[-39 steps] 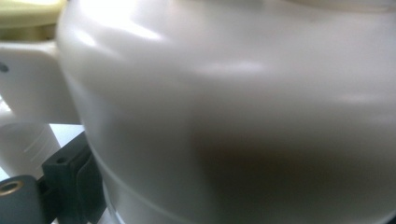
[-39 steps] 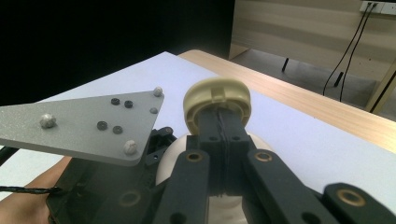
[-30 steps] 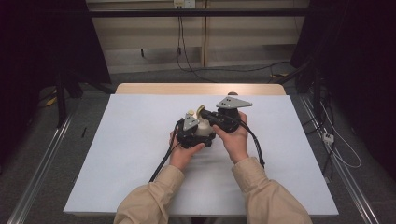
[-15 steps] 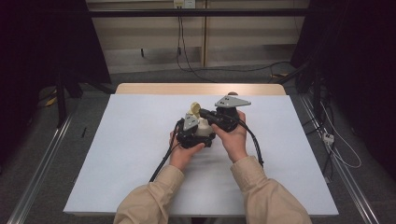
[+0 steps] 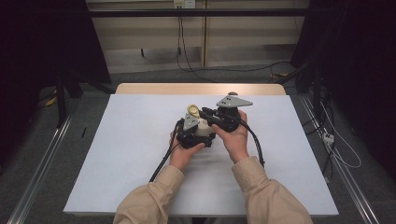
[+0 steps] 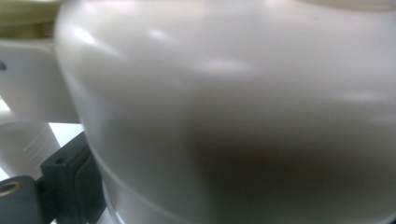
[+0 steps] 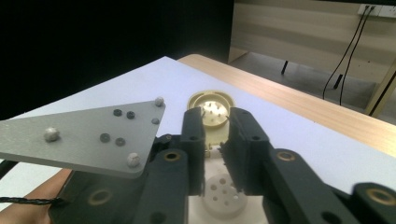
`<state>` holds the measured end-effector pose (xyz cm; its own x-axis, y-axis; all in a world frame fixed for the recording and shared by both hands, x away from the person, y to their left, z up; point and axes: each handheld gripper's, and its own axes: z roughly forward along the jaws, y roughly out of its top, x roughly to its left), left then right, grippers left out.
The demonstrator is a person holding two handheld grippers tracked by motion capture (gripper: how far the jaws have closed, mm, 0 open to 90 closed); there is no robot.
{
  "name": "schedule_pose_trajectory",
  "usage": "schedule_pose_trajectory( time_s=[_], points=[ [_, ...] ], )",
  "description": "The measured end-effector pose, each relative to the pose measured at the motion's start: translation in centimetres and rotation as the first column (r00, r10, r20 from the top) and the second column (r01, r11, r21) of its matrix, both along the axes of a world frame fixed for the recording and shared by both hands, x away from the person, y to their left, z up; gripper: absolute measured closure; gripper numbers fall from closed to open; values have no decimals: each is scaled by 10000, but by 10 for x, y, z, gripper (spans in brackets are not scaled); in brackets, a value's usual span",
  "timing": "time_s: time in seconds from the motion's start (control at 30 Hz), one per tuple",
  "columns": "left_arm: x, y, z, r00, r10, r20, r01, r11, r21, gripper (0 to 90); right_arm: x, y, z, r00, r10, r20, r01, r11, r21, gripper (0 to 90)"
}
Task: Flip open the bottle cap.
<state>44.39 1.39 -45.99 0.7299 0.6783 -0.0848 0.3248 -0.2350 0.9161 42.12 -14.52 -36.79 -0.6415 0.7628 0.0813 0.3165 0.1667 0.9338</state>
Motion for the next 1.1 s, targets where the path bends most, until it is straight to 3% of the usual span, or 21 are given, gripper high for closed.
schedule_pose_trajectory(
  time_s=[0.17,0.53,0.63,0.73,0.87,0.93,1.1],
  points=[
    [0,0,0,10000,29,-20,-29,10000,5,38,-3,-2,1,10000,5,16,-6,10000,73,634],
    [-2,2,1,9997,-75,-218,85,9989,458,37,-8,-14,-1,9996,-257,-142,260,9995,193,339],
    [-6,4,0,9999,-100,14,98,9980,620,41,-10,-17,-2,9996,-250,-139,253,9995,191,313],
    [-5,6,1,9996,-184,-224,200,9973,701,41,-13,-20,-5,9994,-283,-221,286,9994,168,279],
    [-9,10,2,9995,-275,-137,286,9953,929,46,-17,-26,-8,9991,-333,-256,338,9993,177,261],
    [-11,14,1,9988,-395,-297,426,9926,1140,50,-19,-29,-10,9990,-361,-252,366,9991,208,252],
    [-18,28,4,9979,-553,-336,584,9935,981,55,-25,-36,-16,9988,-378,-299,384,9991,205,225]
  ],
)
